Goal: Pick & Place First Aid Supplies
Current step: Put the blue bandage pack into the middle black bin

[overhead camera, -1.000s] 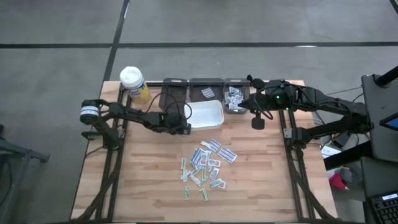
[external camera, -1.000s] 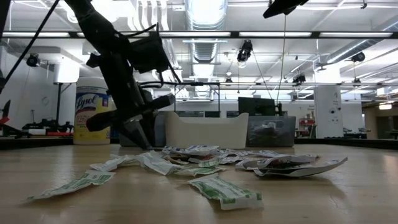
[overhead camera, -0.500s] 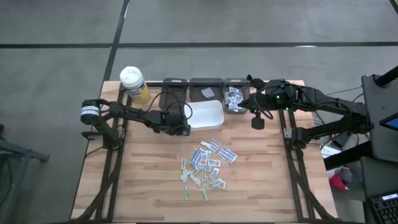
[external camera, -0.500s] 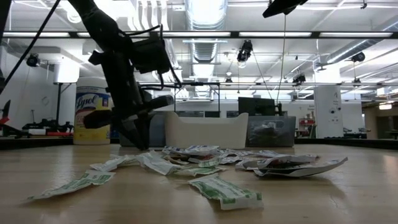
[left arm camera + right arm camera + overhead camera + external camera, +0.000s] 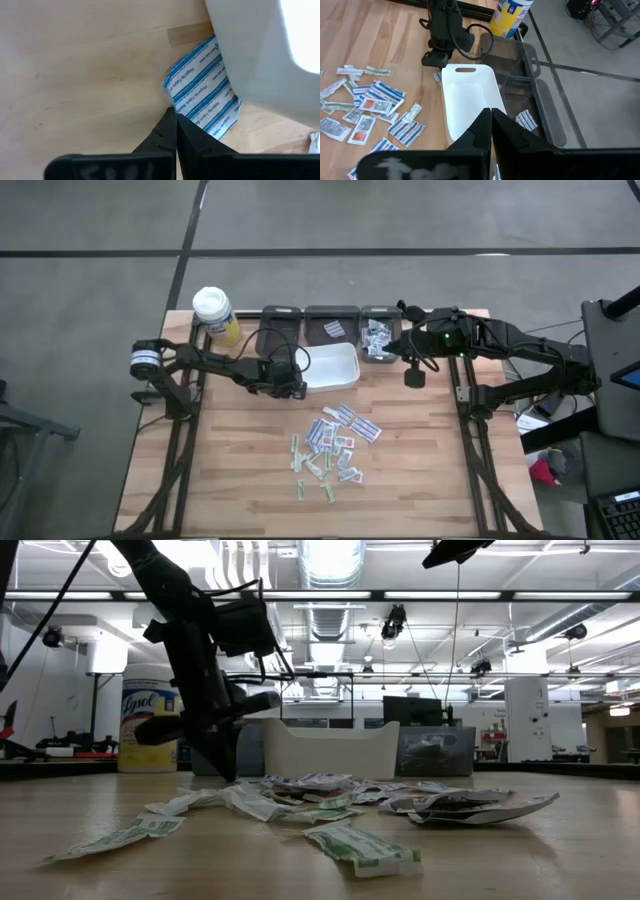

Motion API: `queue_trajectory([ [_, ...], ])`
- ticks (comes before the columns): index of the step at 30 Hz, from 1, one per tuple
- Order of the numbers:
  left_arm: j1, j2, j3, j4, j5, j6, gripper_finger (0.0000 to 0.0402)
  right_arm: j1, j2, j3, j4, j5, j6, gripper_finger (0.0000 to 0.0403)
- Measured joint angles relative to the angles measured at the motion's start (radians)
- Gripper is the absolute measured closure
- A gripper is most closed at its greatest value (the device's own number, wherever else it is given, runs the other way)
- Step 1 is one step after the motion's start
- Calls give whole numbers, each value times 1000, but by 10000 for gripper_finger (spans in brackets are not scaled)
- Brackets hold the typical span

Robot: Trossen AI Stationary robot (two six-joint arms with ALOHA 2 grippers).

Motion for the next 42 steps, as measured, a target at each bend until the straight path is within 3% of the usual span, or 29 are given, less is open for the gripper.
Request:
queue_trajectory([
  [8, -5, -86, 42, -123, -59, 72, 401, 0, 0, 0, -1, 0, -1, 394],
  [23, -7, -114, 45, -95, -101, 55, 397, -2, 0, 0, -3, 2, -1, 394],
  [36, -14, -184, 41, -104, -7, -56, 278, -2, 0, 0, -10, 33, -4, 394],
  [42, -15, -222, 36, -80, -13, -117, 260, -2, 0, 0, -10, 36, -10, 394],
])
